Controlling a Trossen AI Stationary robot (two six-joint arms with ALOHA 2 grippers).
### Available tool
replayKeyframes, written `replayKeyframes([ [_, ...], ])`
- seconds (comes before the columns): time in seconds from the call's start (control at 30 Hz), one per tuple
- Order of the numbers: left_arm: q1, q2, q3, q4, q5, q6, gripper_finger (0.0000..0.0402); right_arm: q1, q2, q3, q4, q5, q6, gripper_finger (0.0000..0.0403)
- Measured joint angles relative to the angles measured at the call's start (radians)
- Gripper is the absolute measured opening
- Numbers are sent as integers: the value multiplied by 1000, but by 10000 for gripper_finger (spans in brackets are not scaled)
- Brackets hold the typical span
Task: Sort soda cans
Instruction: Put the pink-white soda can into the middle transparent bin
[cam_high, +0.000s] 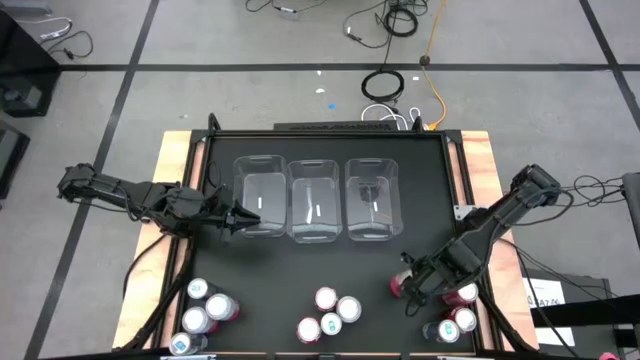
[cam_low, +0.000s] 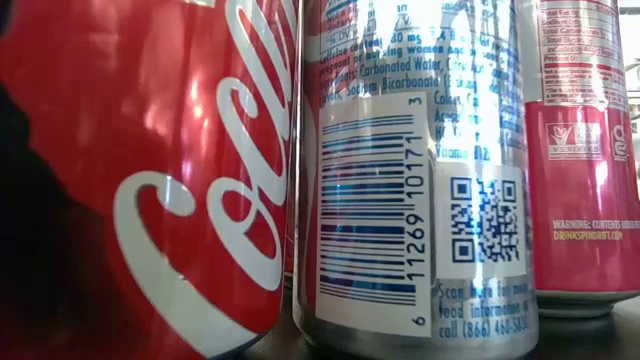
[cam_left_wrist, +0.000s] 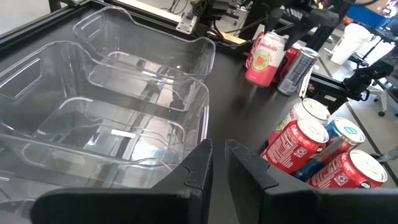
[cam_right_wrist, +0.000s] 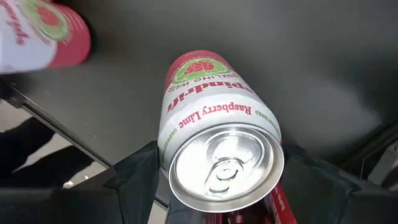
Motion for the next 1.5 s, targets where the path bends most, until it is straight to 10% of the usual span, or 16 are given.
replayKeyframes([
  [0.47,0,0,0,0,0,0,54,-66,-141,1,23,216,-61,278],
  [1.5,0,0,0,0,0,0,54,-492,-176,2,248,239,-639,278],
])
